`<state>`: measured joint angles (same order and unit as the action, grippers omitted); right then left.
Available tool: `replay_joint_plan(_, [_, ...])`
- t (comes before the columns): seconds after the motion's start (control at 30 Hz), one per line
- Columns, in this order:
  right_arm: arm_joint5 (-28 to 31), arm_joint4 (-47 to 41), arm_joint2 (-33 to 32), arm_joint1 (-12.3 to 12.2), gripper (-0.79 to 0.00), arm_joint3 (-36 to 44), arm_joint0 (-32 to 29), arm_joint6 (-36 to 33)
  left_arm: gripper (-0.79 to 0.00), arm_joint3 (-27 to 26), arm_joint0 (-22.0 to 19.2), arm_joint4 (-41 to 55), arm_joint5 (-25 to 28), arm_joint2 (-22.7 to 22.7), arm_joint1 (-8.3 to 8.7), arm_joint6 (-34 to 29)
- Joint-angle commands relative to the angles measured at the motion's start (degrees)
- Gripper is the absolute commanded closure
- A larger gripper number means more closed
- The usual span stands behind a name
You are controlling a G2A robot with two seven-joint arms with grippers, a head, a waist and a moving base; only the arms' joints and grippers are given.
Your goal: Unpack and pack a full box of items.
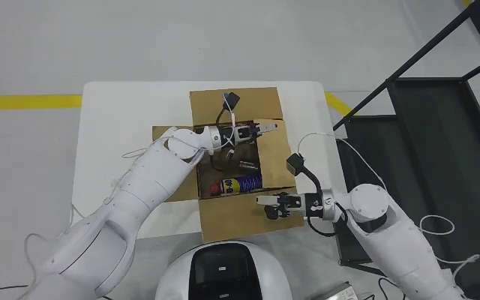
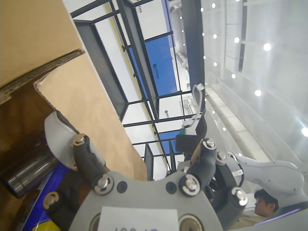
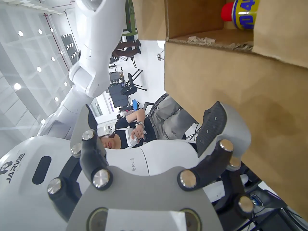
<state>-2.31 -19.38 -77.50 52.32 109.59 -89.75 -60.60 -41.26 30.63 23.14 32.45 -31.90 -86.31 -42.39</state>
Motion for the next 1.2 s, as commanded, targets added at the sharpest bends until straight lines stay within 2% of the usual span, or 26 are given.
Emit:
replay_joint_plan(0.0, [-0.19,0.34,1.39,0.12,-0.785,-0.16,0.38,-0.22,-0.785,0.03,-0.03,2.00,2.57,-0.90,-0.30,-1.42])
replay_joint_plan(0.13, [0.03,0.01,3.09,0.40,-0.785,-0.78,1.19,0.86,-0.785,-0.48,0.11,3.53,4.27,-1.84,-0.61,-3.45])
replay_joint_plan(0.23, [1.74,-1.75,2.80,0.76,-0.785,-2.05,1.49,5.70,-0.785,-0.74,0.14,4.16,3.39,-1.84,-1.12,-5.10])
replay_joint_plan(0.47, [7.52,-5.77,-2.61,0.89,-0.785,-1.50,-2.01,14.59,-0.785,0.91,0.23,7.27,3.21,-2.66,-2.23,-8.95])
replay_joint_plan(0.63, [12.05,-5.04,-6.92,0.98,-0.785,-0.98,-6.27,22.54,-0.785,1.76,0.28,8.75,4.75,-4.85,-1.80,-12.28])
replay_joint_plan(0.73, [13.26,-1.91,-8.07,1.10,-0.785,0.53,-8.59,27.10,-0.785,0.61,1.25,8.22,6.04,-6.50,-0.77,-14.83])
replay_joint_plan(0.87, [13.23,4.10,-9.61,1.37,-0.785,1.34,-10.72,35.32,-0.785,-3.10,3.11,5.27,7.00,-9.61,1.43,-16.42])
replay_joint_plan(0.93, [12.70,7.68,-9.99,1.50,-0.785,2.58,-11.43,38.81,-0.785,-6.10,4.52,3.66,6.78,-11.74,2.80,-16.70])
replay_joint_plan(1.17, [15.41,7.58,-11.92,2.03,-0.785,1.79,-11.39,43.52,-0.785,-19.99,12.18,-2.88,2.69,-21.01,7.82,-16.43])
